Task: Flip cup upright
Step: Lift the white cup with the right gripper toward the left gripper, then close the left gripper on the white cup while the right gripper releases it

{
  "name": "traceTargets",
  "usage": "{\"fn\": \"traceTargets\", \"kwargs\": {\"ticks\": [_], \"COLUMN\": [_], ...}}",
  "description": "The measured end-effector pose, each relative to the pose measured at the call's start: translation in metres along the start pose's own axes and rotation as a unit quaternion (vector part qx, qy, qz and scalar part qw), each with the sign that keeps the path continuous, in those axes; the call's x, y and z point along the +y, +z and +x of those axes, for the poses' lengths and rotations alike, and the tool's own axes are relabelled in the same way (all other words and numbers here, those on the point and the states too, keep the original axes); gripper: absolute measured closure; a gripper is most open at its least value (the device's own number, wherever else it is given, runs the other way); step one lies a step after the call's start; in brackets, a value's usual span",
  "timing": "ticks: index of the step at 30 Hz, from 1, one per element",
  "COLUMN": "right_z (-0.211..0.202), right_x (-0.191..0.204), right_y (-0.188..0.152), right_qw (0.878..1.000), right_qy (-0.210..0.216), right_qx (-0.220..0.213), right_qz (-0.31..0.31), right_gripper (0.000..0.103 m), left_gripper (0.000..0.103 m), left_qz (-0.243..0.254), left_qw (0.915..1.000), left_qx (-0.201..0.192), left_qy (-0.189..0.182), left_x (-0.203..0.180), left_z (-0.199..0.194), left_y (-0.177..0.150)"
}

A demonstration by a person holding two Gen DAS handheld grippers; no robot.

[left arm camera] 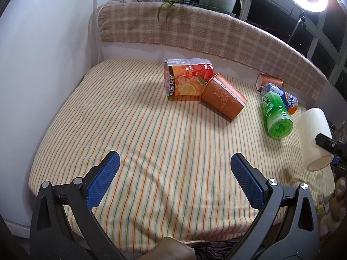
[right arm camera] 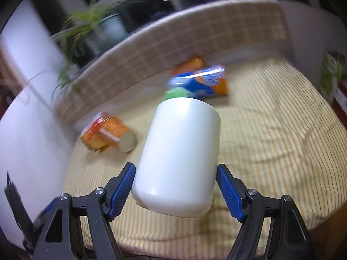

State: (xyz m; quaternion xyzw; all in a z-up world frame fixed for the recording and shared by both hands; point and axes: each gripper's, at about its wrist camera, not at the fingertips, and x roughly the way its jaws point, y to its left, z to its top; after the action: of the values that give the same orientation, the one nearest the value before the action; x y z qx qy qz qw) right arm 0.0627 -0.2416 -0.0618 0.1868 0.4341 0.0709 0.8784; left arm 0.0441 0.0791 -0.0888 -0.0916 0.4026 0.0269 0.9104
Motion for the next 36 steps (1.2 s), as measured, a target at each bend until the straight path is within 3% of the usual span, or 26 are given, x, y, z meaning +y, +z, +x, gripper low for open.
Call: {"fn": "traceTargets", "kwargs": {"ticks": [4,11,16,24,27,31,36], "right_z": [0.016,0.059,0.078,0.075,0.065,0.045,0.019], "right_x": [0.032,0.072,0.079,0.08,0.069,0.053,0.03], "right_y": [-0.005,-0.022,-0.026,-0.031,-0.028,-0.024,-0.023], "right_qw": [0.997,0.99,0.988,0.984,0.985,0.987,0.991], "right_qy": [0.042,0.053,0.049,0.058,0.075,0.085,0.065], "right_qx": [0.03,0.069,0.084,0.1,0.1,0.089,0.065], "right_qz": [-0.05,-0.113,-0.12,-0.139,-0.121,-0.104,-0.1], "right_gripper": [0.025,0.025,0.026,0.024,0.023,0.023,0.023], "left_gripper": [0.0,0.0,0.0,0.0,0.0,0.0,0.0], "left_qz": [-0.015,-0.033,-0.043,-0.072,-0.077,-0.095,-0.11], "left_qw": [0.9999,0.9993,0.9986,0.992,0.9879,0.9757,0.9636], "left_qx": [0.008,0.018,0.028,0.079,0.094,0.126,0.149], "left_qy": [-0.002,-0.004,-0.015,-0.067,-0.096,-0.152,-0.193], "left_x": [0.009,0.019,0.023,0.02,0.012,-0.003,-0.026], "left_z": [0.001,0.003,0.007,0.024,0.028,0.036,0.046], "left_y": [0.0,-0.001,-0.001,0.001,0.004,0.009,0.017]}}
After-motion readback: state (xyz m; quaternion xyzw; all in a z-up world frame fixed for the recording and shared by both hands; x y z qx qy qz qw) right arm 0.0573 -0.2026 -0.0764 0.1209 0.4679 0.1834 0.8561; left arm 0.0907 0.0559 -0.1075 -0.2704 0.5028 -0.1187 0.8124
